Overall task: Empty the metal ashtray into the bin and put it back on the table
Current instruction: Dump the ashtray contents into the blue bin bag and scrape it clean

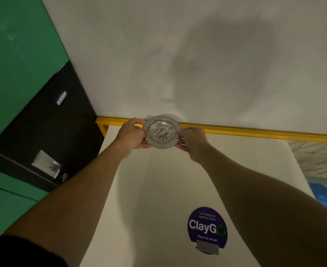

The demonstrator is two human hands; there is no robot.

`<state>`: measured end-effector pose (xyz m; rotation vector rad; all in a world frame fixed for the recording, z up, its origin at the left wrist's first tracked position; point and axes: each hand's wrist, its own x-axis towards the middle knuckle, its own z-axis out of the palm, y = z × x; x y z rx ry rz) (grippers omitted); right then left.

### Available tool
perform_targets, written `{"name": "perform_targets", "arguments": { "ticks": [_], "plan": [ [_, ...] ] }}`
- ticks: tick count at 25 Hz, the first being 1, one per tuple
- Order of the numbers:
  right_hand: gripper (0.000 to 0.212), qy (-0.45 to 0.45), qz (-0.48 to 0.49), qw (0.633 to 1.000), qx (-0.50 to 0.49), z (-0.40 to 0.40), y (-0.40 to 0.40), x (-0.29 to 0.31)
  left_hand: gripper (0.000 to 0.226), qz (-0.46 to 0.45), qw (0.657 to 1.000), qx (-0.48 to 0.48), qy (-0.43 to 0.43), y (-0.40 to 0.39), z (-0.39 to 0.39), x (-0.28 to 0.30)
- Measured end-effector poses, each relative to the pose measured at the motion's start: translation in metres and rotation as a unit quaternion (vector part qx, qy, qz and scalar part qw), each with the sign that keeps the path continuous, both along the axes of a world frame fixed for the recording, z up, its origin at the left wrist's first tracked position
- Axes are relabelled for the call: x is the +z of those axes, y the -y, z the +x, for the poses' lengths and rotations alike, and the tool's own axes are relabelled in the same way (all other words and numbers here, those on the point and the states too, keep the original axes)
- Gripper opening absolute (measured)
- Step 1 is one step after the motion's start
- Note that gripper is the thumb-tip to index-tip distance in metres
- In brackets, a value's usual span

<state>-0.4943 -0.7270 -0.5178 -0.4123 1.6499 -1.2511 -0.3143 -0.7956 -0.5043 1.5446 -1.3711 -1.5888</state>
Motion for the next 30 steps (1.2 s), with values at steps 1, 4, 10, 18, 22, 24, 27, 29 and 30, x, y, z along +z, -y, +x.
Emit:
{"name": "perform_targets", "arguments": {
  "ticks": [1, 4, 10, 18, 22, 24, 27, 29, 30],
  "plan": [
    [0.010, 0.003, -0.004, 1.000, -0.006, -0.004, -0.008, 0.005, 0.031, -0.003, 1.000, -0.004, -0.002, -0.006, -0.005, 0.004],
    [0.010, 0.014, -0.014, 0.999, -0.030, -0.020, -0.039, 0.021, 0.029, -0.005, 1.000, -0.022, -0.009, -0.029, -0.024, 0.019],
    [0.011, 0.017, -0.020, 0.997, -0.076, -0.050, -0.109, 0.045, 0.028, -0.002, 0.997, -0.079, -0.012, -0.082, -0.061, 0.044],
    [0.009, 0.028, -0.027, 0.988, -0.147, -0.100, -0.220, 0.062, 0.029, 0.006, 0.987, -0.161, -0.009, -0.169, -0.126, 0.066],
    [0.010, 0.046, -0.028, 0.982, -0.181, -0.132, -0.275, 0.059, 0.027, 0.010, 0.982, -0.188, 0.002, -0.213, -0.167, 0.067],
    [0.010, 0.054, -0.025, 0.978, -0.198, -0.151, -0.302, 0.054, 0.027, 0.012, 0.978, -0.206, 0.008, -0.235, -0.189, 0.065],
    [0.008, 0.066, -0.024, 0.972, -0.223, -0.180, -0.341, 0.046, 0.027, 0.015, 0.973, -0.231, 0.017, -0.269, -0.224, 0.059],
    [0.007, 0.071, -0.024, 0.968, -0.241, -0.200, -0.367, 0.041, 0.027, 0.015, 0.969, -0.245, 0.026, -0.291, -0.249, 0.055],
    [0.007, 0.073, -0.025, 0.965, -0.249, -0.211, -0.381, 0.038, 0.027, 0.016, 0.967, -0.252, 0.029, -0.303, -0.263, 0.052]
  ]
}}
